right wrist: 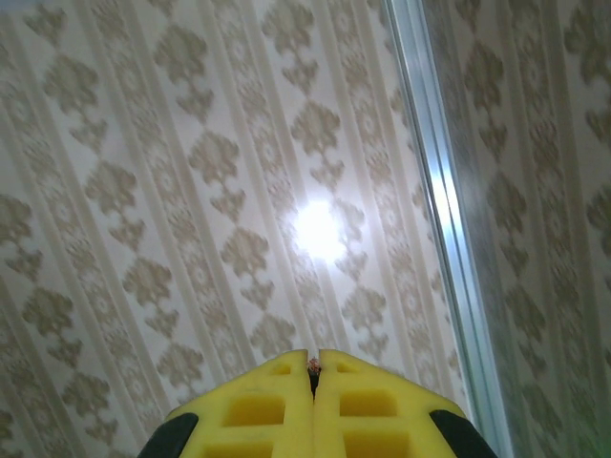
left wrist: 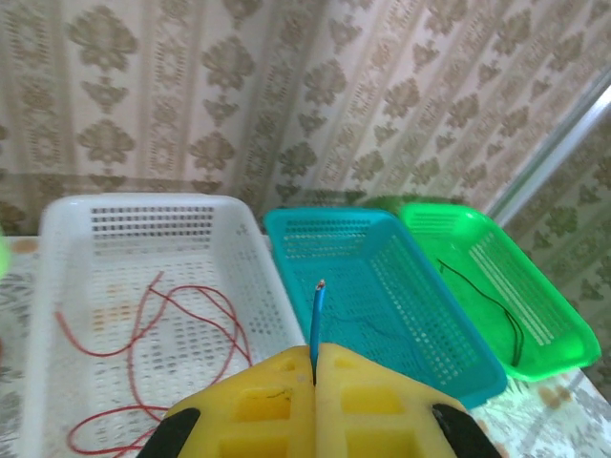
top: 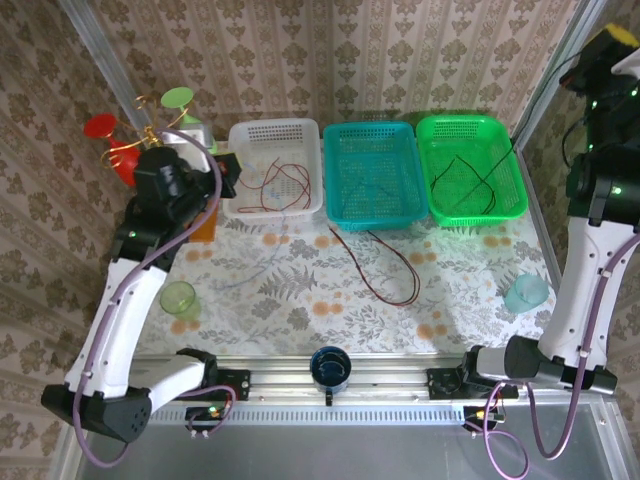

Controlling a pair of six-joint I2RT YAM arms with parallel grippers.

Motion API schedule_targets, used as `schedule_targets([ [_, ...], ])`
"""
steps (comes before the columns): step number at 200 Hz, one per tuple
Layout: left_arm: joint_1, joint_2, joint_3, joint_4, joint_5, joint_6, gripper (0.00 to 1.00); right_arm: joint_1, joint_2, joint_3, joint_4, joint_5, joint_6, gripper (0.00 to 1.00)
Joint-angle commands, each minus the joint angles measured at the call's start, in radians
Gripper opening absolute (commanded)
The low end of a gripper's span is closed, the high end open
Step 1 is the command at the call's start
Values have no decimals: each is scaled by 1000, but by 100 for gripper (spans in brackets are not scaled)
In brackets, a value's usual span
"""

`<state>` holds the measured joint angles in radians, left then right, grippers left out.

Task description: Untangle the cables

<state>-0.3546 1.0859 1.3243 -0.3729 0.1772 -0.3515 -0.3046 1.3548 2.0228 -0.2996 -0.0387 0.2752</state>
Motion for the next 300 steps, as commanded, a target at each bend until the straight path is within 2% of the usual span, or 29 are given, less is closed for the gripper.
schedule_targets([
  [1,-76,31,19,68,-63,3,0,11,103,102,70,-42,43,0],
  [38,-189,89,-12,122,-95,-18,0,65,241,244,201,-39,40,0],
  [60,-218,112,-19,142,-102,-31,0,87,347,359,270,-19,34,0],
  [85,-243,138,-14,153,-108,-36,0,99,452,481,252,11,39,0],
  [150,-278,186,-8,169,-103,-54,0,85,505,479,298,58,-59,0],
  [176,-283,196,-13,177,-98,-63,0,85,455,318,272,49,-72,0],
  [195,-284,193,-19,178,-98,-64,0,130,350,70,279,73,-126,0],
  [214,-285,188,-34,172,-98,-75,0,233,225,-271,397,240,-241,0],
  [232,-291,176,-68,181,-98,-93,0,259,167,-489,429,329,-197,0],
  [260,-298,167,-74,150,-90,-96,0,260,180,-598,324,420,-101,0],
  [300,-305,173,-76,152,-91,-99,0,259,306,-579,79,443,-15,0],
])
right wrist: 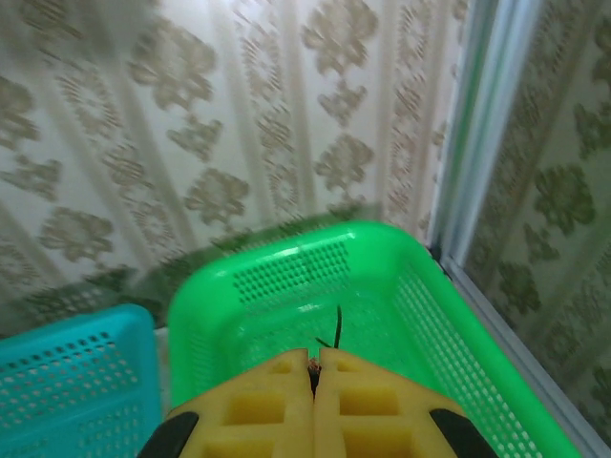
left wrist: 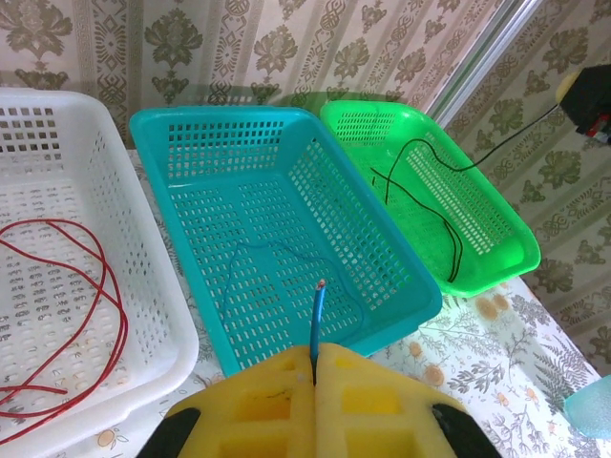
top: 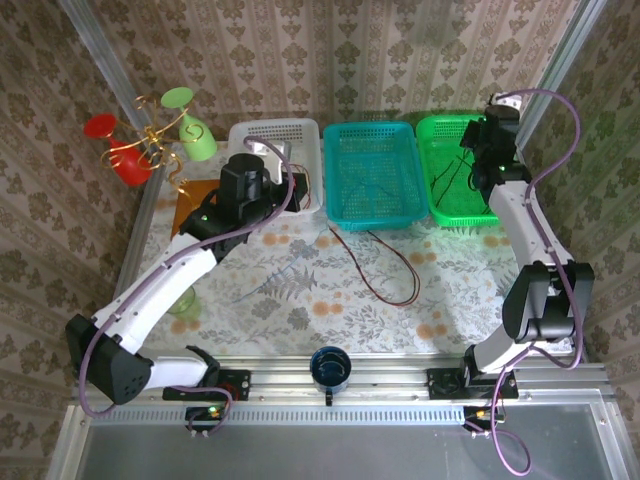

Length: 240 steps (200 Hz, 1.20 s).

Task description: Untangle the cables

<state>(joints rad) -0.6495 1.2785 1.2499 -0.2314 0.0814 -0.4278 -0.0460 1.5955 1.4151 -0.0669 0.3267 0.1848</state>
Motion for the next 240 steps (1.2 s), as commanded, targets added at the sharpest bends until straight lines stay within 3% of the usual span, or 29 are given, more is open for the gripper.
schedule_targets([
  [1,-10,-18,-1,11,5,-24,0,-1,70,31,-160,77,75,0],
  [31,-21,-10,-6,21,2,-30,0,-11,221,98,-369,58,144,0],
  [62,-30,-8,-14,29,5,-36,0,-27,480,294,-614,20,150,0],
  [118,-43,-19,-12,8,1,-39,0,-40,689,497,-765,-50,141,0],
  [133,-45,-21,-3,-1,-3,-31,0,-47,655,521,-794,-64,145,19],
  [153,-45,-19,37,-33,-10,-3,0,-51,522,468,-732,-89,147,52],
  [203,-44,43,262,-103,10,82,0,-51,300,428,-732,-57,118,76],
  [240,-38,142,503,-131,73,139,0,-51,140,292,-679,-131,137,97],
])
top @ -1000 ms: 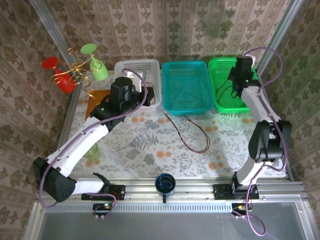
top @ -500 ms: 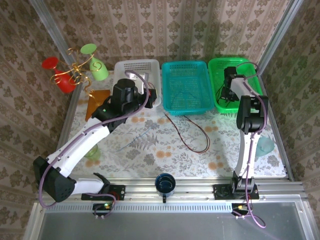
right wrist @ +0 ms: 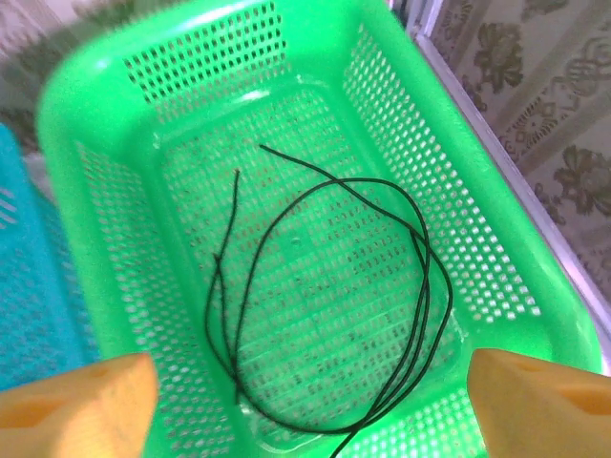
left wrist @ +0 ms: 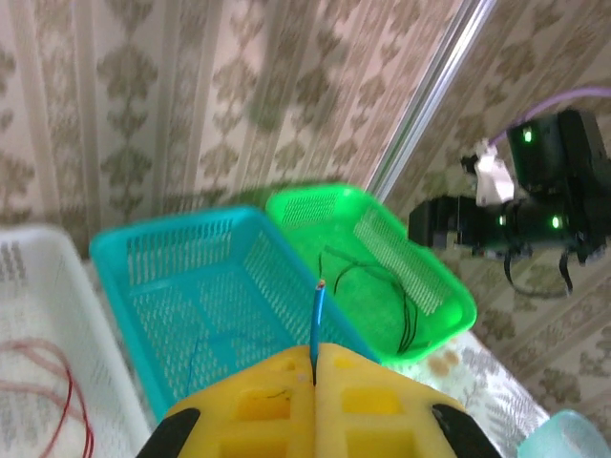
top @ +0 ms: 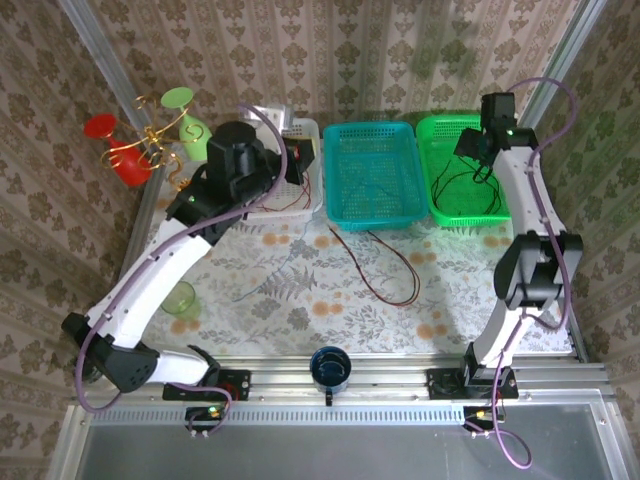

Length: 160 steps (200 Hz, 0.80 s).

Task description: Untangle the cables

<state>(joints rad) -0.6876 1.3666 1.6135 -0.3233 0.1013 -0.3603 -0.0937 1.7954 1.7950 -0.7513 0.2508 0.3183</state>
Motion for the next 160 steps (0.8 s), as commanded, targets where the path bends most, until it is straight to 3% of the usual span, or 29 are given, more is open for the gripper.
schedule_targets([
  [1,0,56,147,-40,55,73,0,-3,-63,-91,5,-56,4,97],
  [52,7,277,573,-59,155,91,0,-3,-207,-255,73,-143,50,100],
  [93,7,479,925,79,176,101,0,-6,-286,-377,127,-156,77,100],
  [133,9,609,1000,499,135,155,0,-23,-310,-400,135,-166,87,100],
  [160,21,693,1008,602,137,165,0,-41,-324,-391,133,-179,89,100],
])
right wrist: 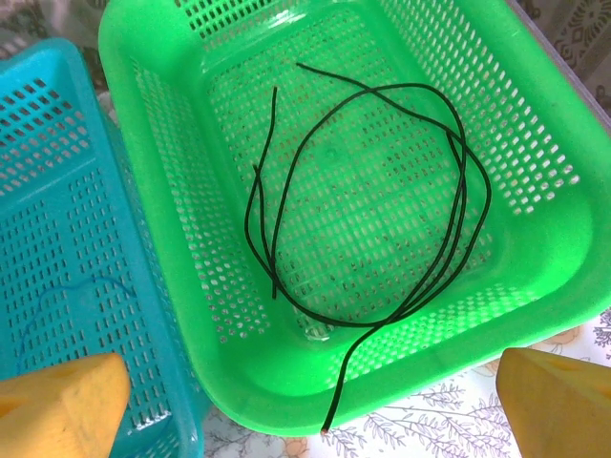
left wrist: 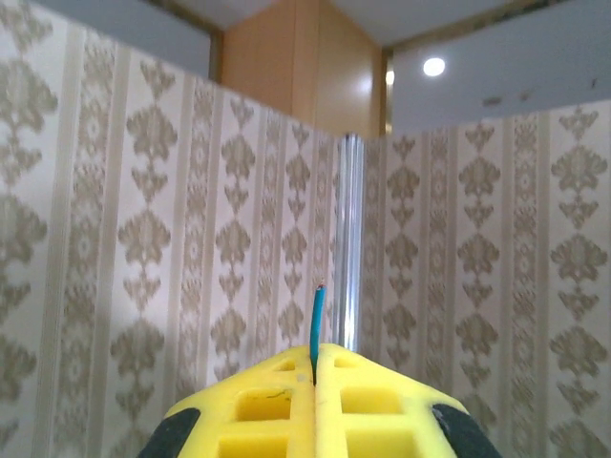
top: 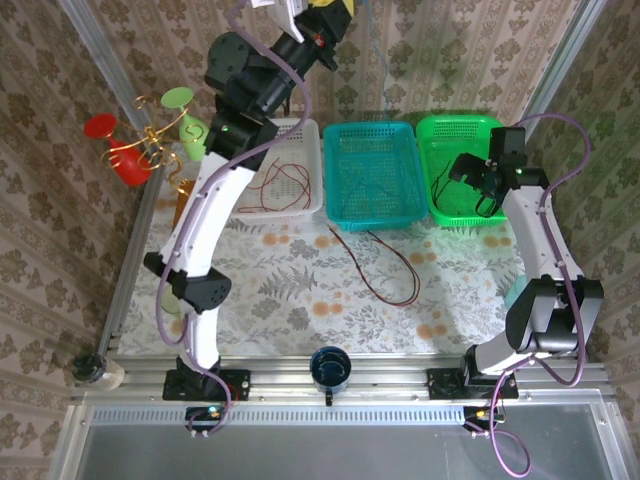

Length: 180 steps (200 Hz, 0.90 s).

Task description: Untangle the cables

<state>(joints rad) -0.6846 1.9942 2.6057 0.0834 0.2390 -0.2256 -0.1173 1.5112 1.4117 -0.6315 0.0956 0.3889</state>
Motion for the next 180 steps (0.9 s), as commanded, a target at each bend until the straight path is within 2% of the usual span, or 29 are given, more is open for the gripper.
schedule_targets([
  [1,19,68,14,195,2,26,0,-18,-40,-7,13,-25,17,100],
  [14,26,91,-39,213,42,-4,0,-26,-43,-2,9,-30,14,100],
  [26,21,101,-103,283,58,59,0,-33,-47,-7,13,-34,10,100],
  [37,24,118,-121,251,39,78,0,-37,-41,0,5,-44,4,100],
  [49,42,136,-184,222,67,15,0,-39,-38,8,-8,-48,2,100],
  [64,53,137,-362,297,114,-86,0,-39,-48,-5,1,-53,3,100],
  [80,45,144,-515,324,107,-129,0,-39,-49,-16,6,-60,8,100],
  [104,21,182,-618,213,96,-132,0,-39,-52,-22,0,-65,3,100],
  [132,-7,251,-629,-7,39,-129,0,-40,-51,-18,-4,-62,-6,100],
  [151,-21,307,-586,-159,-4,-135,0,-40,-46,-10,-10,-63,-6,100],
  [180,-22,437,-401,-414,38,-206,0,-40,-36,-9,-26,-66,-3,100],
])
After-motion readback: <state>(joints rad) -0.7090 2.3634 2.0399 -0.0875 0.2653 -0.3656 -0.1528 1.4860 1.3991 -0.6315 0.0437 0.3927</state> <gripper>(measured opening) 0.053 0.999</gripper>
